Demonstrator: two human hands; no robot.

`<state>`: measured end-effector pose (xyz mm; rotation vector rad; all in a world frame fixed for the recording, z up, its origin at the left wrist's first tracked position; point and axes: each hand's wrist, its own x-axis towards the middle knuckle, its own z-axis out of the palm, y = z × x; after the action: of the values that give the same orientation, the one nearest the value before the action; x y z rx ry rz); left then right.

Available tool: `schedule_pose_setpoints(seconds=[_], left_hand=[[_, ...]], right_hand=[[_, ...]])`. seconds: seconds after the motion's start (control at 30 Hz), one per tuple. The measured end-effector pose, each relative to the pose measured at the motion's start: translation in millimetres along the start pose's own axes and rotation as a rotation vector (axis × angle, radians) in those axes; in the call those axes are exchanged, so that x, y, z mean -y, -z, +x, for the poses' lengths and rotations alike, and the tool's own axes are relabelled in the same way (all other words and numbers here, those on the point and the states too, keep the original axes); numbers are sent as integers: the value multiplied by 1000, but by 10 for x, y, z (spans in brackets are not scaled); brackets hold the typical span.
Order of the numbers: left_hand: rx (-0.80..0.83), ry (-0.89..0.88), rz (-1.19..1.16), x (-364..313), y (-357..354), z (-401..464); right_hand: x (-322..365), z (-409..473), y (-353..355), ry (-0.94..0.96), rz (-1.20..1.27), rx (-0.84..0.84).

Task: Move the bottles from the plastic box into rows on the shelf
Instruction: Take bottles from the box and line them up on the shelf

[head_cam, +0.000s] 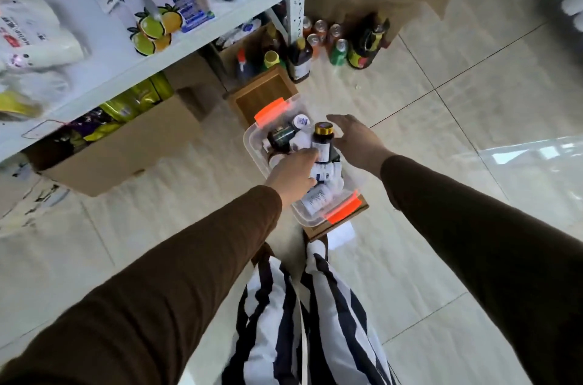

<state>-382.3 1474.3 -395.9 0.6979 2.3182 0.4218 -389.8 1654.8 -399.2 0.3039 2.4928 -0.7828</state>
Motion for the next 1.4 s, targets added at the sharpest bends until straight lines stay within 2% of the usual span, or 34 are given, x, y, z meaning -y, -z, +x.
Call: schedule_pose_setpoints(seconds=[0.13, 0.3, 0.5, 0.63, 0.8, 0.9, 1.03, 1.13, 1.27, 1.4], left_hand=[[-61, 42, -8, -2, -280, 109], [-135, 71, 4, 30, -475, 145], [-148, 98, 140, 23, -652, 168], [-142, 122, 285, 14, -682, 209], [-176, 84, 317, -15, -622, 102], [-210, 106, 69, -45, -473, -86], [-230, 199, -526, -37, -30, -350], [-225, 252, -844, 13, 455, -571], [-282, 242, -1103, 149, 1132, -966], [-393, 221, -1216, 310, 1763, -1521]], right_hand=[[-71, 146, -75, 86, -21, 40], [-23, 282, -101, 145, -166, 58], [-22, 280, -61, 264, -121, 50], [-60, 241, -2, 233, -37, 62], [-53, 142, 186, 201, -53, 55], [44, 40, 375, 167, -36, 57], [339, -145, 699, 172, 70, 23], [697, -270, 981, 217, 103, 3], [1357, -431, 1382, 364, 69, -23], [2159, -614, 1698, 507, 61, -22]])
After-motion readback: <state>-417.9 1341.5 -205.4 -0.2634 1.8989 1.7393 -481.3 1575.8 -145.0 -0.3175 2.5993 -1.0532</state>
